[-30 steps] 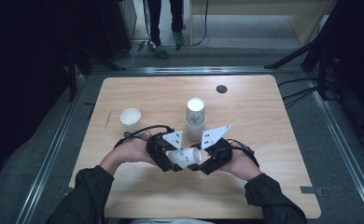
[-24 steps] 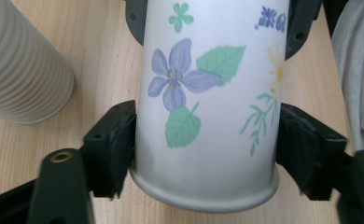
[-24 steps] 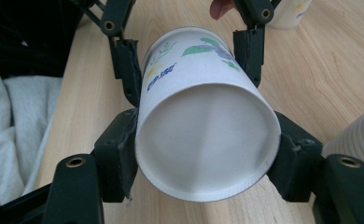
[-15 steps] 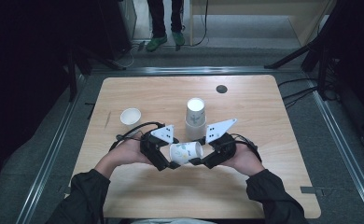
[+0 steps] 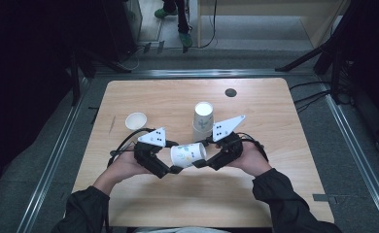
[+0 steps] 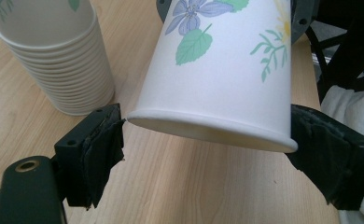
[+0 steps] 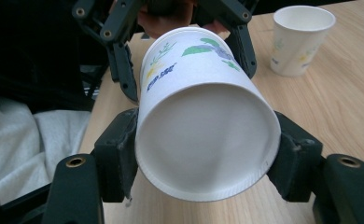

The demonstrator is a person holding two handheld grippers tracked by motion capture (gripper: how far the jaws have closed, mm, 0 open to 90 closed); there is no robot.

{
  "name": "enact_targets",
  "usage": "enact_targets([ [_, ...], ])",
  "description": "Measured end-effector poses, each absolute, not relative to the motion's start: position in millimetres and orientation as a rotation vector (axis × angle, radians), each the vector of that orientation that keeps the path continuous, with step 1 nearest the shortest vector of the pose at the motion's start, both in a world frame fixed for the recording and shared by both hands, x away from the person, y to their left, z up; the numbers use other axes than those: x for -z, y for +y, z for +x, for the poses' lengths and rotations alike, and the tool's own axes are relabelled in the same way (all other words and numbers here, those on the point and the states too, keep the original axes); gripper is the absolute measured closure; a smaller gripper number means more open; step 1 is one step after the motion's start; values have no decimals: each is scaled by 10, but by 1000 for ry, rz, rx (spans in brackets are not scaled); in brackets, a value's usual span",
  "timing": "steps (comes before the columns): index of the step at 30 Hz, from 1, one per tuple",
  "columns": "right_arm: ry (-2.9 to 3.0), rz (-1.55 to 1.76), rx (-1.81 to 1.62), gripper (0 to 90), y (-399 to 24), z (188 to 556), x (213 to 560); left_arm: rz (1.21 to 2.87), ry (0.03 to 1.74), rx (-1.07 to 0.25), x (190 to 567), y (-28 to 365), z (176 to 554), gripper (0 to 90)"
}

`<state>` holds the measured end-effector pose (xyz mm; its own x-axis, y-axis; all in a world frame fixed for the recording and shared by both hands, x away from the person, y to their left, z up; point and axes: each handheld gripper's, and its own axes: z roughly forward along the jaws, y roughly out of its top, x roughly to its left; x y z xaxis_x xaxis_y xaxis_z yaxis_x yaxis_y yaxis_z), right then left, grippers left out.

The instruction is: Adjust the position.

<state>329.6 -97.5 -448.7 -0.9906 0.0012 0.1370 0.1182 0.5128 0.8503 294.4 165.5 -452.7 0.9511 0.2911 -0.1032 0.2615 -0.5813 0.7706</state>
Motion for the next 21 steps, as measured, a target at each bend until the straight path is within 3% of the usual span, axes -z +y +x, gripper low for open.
enact_targets([
  [11, -2539, -65, 1497, 346, -871, 3344, 4469, 2071, 449, -22, 4552, 1715, 2842, 156],
  [14, -2509, -57, 1504, 347, -859, 3354, 4470, 2063, 444, -25, 4560, 1740, 2831, 214],
  [21, -2517, -52, 1490, 348, -848, 3355, 4474, 2076, 432, -18, 4563, 1742, 2832, 255],
])
